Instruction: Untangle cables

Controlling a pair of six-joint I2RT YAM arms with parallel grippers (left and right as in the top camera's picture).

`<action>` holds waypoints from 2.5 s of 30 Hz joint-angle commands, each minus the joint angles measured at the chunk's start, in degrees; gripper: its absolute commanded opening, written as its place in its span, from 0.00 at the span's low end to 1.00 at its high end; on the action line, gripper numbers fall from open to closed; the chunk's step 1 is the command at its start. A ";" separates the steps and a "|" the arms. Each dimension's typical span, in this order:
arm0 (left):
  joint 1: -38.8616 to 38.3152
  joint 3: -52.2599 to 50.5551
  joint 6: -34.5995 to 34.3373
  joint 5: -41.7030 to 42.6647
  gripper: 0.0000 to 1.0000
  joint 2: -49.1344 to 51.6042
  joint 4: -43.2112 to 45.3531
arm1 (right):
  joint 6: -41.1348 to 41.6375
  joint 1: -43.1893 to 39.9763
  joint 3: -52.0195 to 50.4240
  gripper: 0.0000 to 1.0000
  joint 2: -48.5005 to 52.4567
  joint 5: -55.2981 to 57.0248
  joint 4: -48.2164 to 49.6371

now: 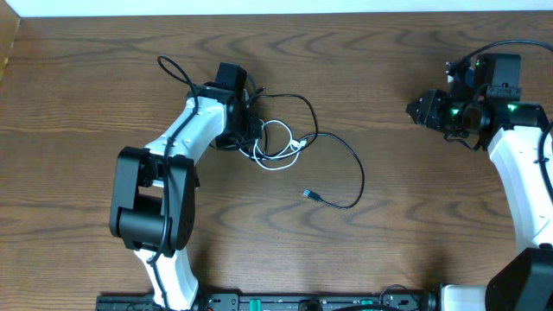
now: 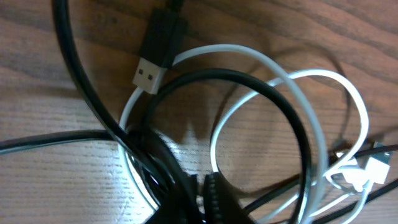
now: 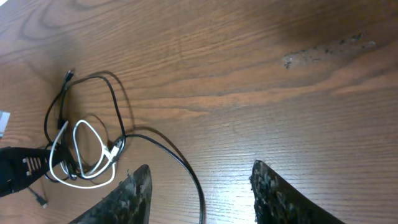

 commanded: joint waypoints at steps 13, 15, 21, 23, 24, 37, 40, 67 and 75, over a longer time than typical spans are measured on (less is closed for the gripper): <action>0.15 0.59 14.19 36.13 0.07 -23.39 -0.39 | -2.36 11.65 0.79 0.63 0.04 -23.39 12.00; 0.15 0.59 14.43 39.12 0.07 -24.59 -0.33 | -2.03 13.09 0.79 0.63 0.04 -26.67 13.90; 0.15 0.59 14.62 47.80 0.07 -24.76 0.96 | 1.44 19.50 0.79 0.62 0.26 -28.92 17.51; 0.15 0.59 14.62 50.12 0.08 -24.76 1.55 | 2.84 21.11 0.79 0.60 0.59 -26.99 17.66; 0.15 0.59 14.62 51.43 0.07 -24.76 2.01 | 5.11 22.03 0.76 0.58 0.87 -24.46 17.40; 0.52 0.61 14.56 62.73 0.07 -24.92 5.11 | 14.32 23.41 0.76 0.45 15.39 0.79 13.29; 2.14 0.61 14.56 62.73 0.08 -25.05 5.09 | 14.29 20.17 0.76 0.39 17.03 7.80 9.42; 7.74 0.94 14.34 58.23 0.07 -26.23 9.97 | -25.42 5.90 0.79 0.58 17.07 -30.91 8.15; 6.54 1.49 -5.66 60.57 0.07 -33.31 30.18 | -25.33 19.89 0.79 0.79 17.55 -25.42 13.86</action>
